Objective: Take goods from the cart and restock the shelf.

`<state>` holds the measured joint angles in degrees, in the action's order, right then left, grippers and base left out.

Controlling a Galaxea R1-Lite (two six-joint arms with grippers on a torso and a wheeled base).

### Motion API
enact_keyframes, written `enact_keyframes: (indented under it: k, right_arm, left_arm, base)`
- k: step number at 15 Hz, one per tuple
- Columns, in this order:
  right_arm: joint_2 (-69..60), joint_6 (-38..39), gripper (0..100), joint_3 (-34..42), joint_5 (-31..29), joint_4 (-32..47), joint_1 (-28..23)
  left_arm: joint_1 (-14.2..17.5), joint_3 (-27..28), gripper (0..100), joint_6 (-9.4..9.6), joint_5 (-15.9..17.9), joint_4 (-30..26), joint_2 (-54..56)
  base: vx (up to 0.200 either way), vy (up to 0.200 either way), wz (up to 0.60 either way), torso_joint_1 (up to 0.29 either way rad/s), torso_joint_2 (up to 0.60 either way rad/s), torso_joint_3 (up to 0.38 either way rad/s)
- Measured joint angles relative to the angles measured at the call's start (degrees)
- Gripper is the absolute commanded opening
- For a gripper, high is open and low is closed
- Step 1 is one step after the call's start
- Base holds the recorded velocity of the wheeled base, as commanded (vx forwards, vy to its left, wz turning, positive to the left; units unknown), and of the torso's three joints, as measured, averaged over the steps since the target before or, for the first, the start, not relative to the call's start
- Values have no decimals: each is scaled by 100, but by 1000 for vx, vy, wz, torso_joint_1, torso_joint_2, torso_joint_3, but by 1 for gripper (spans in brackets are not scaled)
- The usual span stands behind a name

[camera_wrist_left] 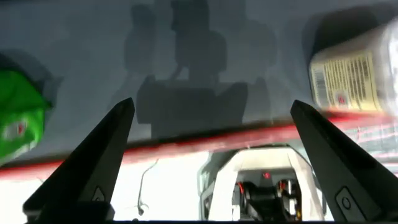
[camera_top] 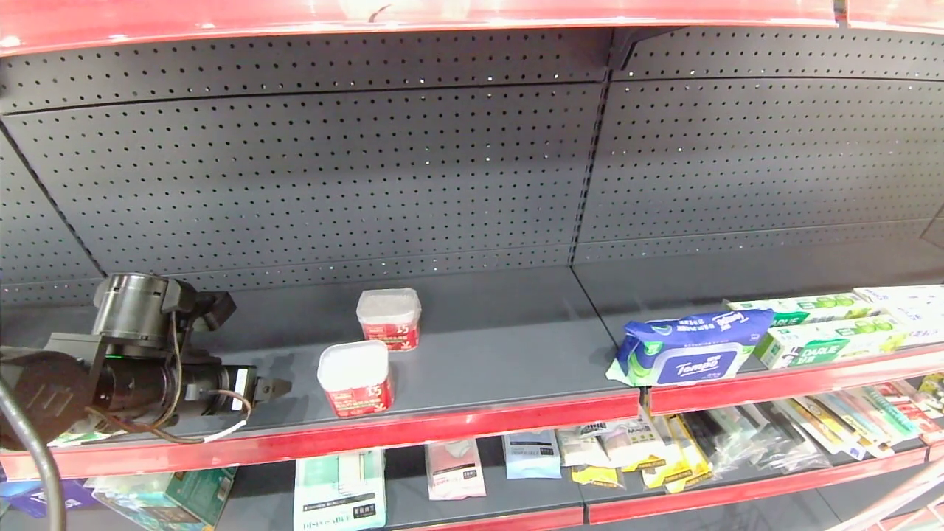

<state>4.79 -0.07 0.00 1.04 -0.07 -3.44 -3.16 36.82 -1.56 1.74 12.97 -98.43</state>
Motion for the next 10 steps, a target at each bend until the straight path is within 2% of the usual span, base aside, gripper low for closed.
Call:
enact_keyframes:
  k: [10]
  right_arm:
    - [2, 0, 100, 0, 0, 0, 0]
  left_arm:
    - [-268, 635, 100, -7, 20, 101, -733]
  base:
    - [0, 0, 0, 0, 0, 0]
